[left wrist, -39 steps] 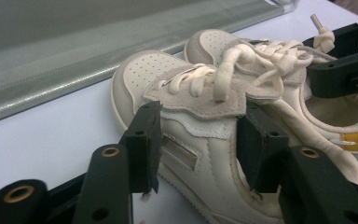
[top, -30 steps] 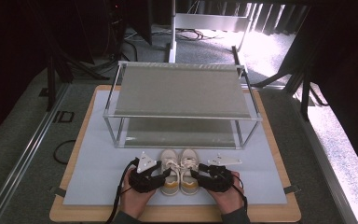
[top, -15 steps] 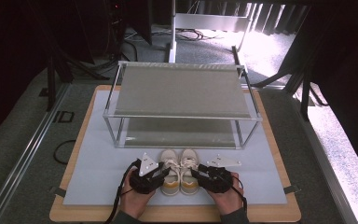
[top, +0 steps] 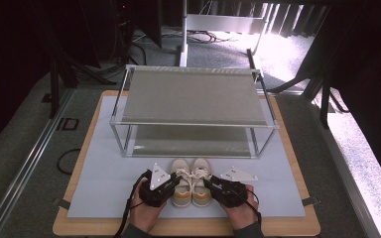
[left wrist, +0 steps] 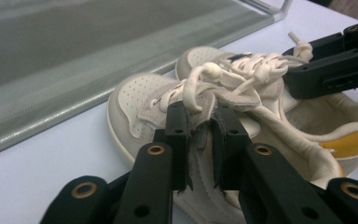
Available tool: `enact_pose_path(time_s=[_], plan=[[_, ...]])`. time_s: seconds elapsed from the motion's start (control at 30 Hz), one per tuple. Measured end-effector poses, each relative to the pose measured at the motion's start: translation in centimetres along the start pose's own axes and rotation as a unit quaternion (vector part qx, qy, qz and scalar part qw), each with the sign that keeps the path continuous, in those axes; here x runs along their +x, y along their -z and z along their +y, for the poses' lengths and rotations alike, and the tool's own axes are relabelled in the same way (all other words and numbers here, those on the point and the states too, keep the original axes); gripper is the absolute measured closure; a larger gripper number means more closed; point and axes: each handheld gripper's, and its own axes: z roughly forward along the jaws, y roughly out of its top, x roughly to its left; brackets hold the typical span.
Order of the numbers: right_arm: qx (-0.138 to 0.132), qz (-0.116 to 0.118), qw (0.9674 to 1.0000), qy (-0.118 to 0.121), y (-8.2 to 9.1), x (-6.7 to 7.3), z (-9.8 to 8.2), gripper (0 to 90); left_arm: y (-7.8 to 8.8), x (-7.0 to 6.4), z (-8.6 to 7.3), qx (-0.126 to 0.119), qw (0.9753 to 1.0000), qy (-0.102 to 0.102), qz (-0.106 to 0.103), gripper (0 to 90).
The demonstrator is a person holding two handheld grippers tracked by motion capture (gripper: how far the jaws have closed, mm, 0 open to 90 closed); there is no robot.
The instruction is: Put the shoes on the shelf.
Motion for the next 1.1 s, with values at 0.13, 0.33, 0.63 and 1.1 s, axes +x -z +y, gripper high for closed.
enact_pose_path(time_s=[0.13,0.33,0.63,1.1], plan=[[-0.006,-0.004,1.0000,0.004,0.0,0.1,-0.1,72.3,0.0,-0.1,0.1,-0.004,1.0000,0.000,-0.002,79.1],[-0.017,-0.008,0.9998,0.002,0.2,0.2,0.0,73.4,0.0,-0.1,0.3,-0.010,0.9999,-0.001,-0.005,79.4],[-0.026,-0.009,0.9996,-0.003,0.5,0.1,0.0,74.1,0.0,-0.4,0.6,-0.016,0.9998,-0.002,-0.009,79.4],[-0.037,-0.010,0.9993,-0.004,0.9,0.1,0.2,75.0,0.1,-0.5,1.1,-0.021,0.9997,-0.002,-0.014,79.6]])
